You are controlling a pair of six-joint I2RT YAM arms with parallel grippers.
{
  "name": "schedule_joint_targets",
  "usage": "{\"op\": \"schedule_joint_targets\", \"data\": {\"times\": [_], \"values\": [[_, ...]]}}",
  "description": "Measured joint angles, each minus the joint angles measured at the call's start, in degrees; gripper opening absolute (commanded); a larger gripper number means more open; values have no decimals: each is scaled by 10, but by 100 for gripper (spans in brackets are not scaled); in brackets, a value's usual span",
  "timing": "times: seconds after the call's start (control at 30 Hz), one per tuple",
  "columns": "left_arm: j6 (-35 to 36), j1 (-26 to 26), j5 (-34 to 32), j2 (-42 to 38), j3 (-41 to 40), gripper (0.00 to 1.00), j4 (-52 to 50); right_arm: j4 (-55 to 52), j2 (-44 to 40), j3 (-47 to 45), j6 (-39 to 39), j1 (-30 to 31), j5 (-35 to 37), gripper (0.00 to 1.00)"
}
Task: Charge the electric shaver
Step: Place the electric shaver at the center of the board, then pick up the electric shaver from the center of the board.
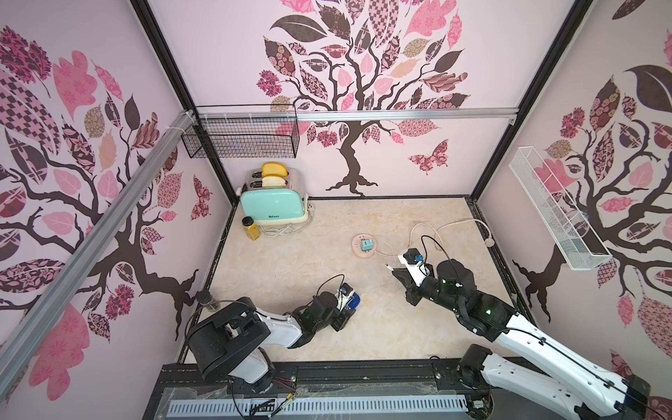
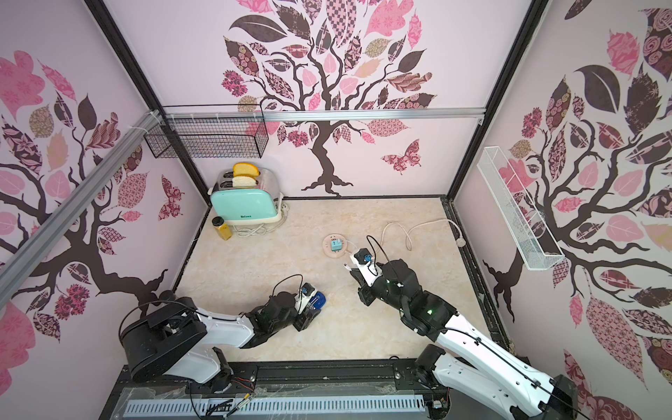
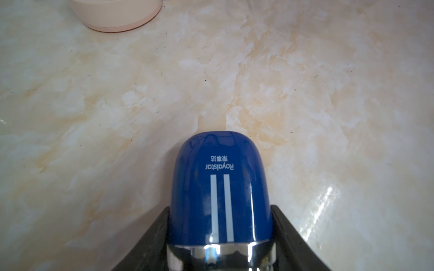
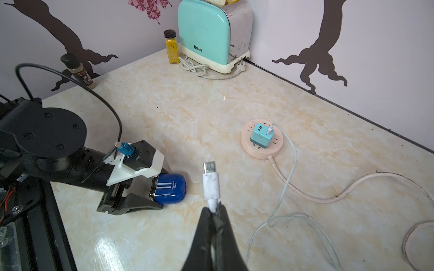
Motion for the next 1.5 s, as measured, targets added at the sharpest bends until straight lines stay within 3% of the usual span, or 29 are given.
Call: {"op": "schedule_joint_targets", "data": {"times": [0.37,0.7,0.77,0.83,1.03,1.23,1.37,1.5], "values": [[15,1,2,2,7,93,-11,3,-10,0,-2,0,1,0],[15,24,12,62,7,84,89,7,-19,-6,-6,0,4,0],[14,27,21,71,6,78,105,7,-19,-13,-6,0,5,0],[13,31,33,77,6,62,118,7,-19,-20,-7,0,6,0],[13,43,75,78,8,0,137,-4,-20,-27,-18,0,9,0],[24,53,106,29,9,0,63,-14,-18,-27,-30,0,-5,0],[57,56,137,-74,36,0,-56,-30,-1,-27,-46,0,-35,0],[105,99,192,-211,67,0,-117,-47,26,-26,-74,0,-66,0]]}}
